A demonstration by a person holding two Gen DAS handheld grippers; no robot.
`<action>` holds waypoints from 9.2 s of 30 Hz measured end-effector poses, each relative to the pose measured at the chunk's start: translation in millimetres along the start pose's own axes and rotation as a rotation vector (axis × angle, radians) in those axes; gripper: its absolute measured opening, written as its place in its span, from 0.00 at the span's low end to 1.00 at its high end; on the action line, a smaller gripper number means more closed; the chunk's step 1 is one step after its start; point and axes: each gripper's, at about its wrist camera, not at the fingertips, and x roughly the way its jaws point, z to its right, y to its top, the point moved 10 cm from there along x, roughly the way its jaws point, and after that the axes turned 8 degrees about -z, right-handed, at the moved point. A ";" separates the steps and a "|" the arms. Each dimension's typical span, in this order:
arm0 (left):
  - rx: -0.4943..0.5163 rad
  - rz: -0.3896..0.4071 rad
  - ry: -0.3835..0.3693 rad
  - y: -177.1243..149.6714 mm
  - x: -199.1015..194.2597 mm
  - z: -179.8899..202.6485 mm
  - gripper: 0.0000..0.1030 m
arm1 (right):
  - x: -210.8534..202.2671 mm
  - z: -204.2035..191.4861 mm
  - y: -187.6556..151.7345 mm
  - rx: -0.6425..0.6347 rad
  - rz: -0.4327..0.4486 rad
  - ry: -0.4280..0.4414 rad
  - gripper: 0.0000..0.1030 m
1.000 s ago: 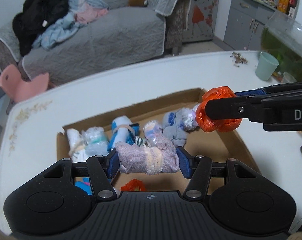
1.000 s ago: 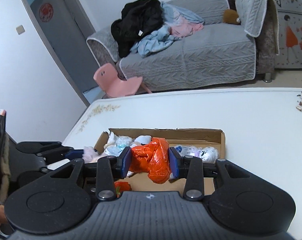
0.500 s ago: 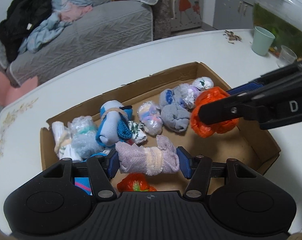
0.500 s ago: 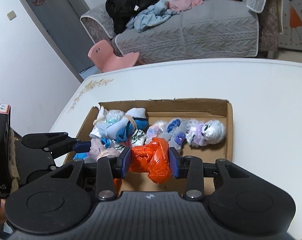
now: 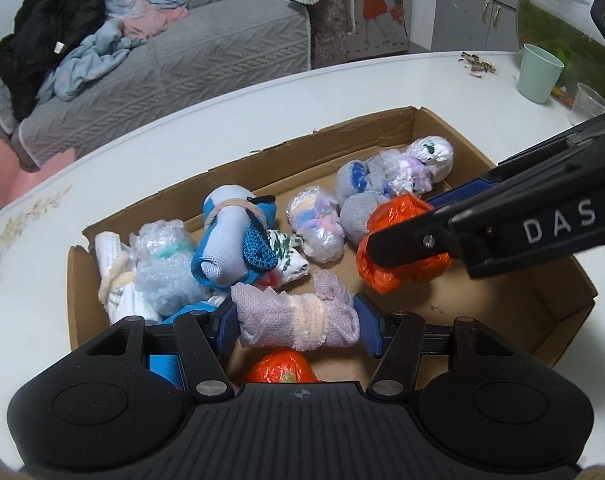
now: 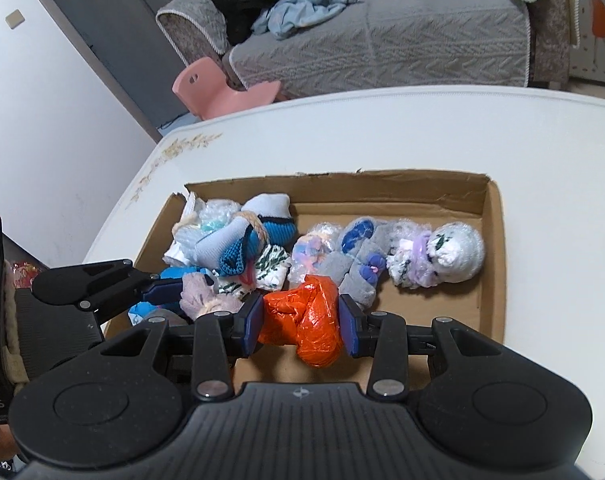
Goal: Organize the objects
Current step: 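Carry the lilac sock and orange packet over the tray with both tools, then lower the lilac sock and orange packet into the tray, opening both tools, then grasp the pink pompom with left tool while right tool grasps clear plastic bundle, then carry the pink pompom and plastic bundle over the tray with both tools, then lower the pompom and plastic bundle into the tray, opening both tools, then grasp a striped white bundle with left tool while right tool grasps another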
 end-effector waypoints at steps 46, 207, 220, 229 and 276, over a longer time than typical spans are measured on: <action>-0.059 -0.008 0.040 -18.9 -60.9 -13.2 0.84 | -48.6 -5.2 -1.7 -0.055 0.069 -0.015 0.57; 0.034 -0.045 0.038 42.5 21.8 48.4 0.50 | -19.6 52.0 -9.1 -0.064 -0.016 -0.171 0.36; 0.055 -0.007 0.043 44.8 -9.5 56.0 0.70 | -37.4 42.1 -6.8 -0.080 0.026 -0.161 0.43; 0.032 0.011 0.048 18.8 -52.3 48.7 0.76 | -60.1 36.0 -14.0 -0.089 0.067 -0.167 0.50; -0.045 0.032 0.000 -191.4 -77.5 157.8 0.66 | -9.7 -69.4 -197.6 -0.432 -0.376 -0.029 0.24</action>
